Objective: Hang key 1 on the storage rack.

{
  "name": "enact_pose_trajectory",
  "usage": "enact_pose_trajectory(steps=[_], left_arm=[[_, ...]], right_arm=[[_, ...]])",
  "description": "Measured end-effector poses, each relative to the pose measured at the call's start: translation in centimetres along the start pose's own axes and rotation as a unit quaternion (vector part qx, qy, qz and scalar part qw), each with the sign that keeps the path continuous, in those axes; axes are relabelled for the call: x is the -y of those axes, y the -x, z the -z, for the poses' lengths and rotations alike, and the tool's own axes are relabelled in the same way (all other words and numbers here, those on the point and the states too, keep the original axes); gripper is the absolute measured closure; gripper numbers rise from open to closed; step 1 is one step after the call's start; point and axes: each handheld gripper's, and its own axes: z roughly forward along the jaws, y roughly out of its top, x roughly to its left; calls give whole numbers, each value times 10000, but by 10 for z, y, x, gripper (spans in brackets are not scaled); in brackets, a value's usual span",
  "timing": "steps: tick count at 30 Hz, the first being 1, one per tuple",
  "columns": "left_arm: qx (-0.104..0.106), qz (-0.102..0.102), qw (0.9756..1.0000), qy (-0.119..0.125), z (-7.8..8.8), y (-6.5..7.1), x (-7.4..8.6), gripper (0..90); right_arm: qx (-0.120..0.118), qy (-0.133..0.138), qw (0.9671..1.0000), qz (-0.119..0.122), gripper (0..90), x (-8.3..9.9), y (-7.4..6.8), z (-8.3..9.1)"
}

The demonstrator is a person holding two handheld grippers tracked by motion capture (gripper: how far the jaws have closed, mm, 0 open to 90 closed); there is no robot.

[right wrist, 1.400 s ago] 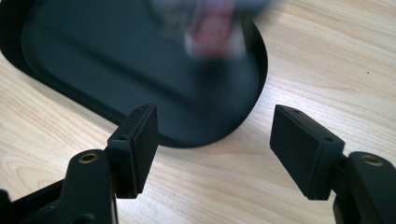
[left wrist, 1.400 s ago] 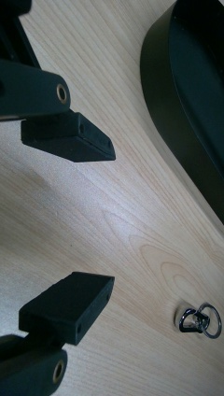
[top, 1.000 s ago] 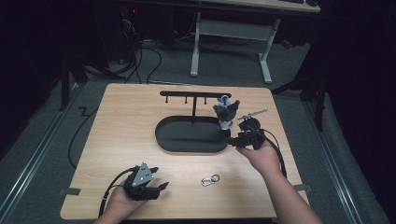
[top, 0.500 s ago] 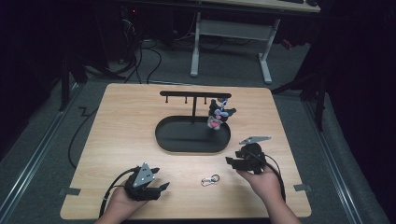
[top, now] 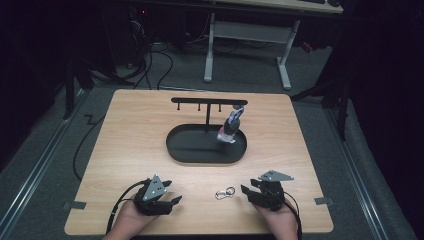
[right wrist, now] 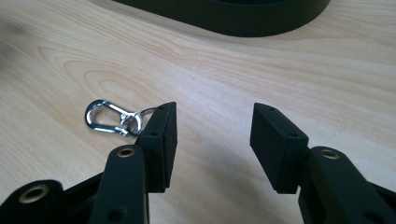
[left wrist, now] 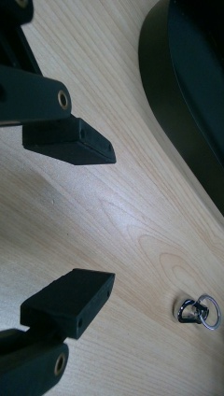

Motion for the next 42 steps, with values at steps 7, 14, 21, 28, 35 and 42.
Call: enact_pose_trajectory(steps=[7,14,21,28,35,42], left_arm=[[-11,-152,9998,-88,0,0,-2,387],[0,-92,9999,-41,0,1,-1,387],[-159,-342,9991,-204,9,-6,3,387],[-425,-144,9989,-150,32,-7,16,388],[-586,-25,9982,-145,46,-8,26,388],[-650,37,9977,-167,50,-10,31,388]], right_arm=[[-84,108,9999,43,593,8,-4,11],[-366,7,9986,384,900,10,-23,6],[-638,-286,9938,862,900,5,-44,-13],[-432,-342,9943,914,900,-9,-42,-35],[-164,-336,9955,875,900,-28,-32,-56],[-653,-165,9909,1170,900,-34,-64,-53]])
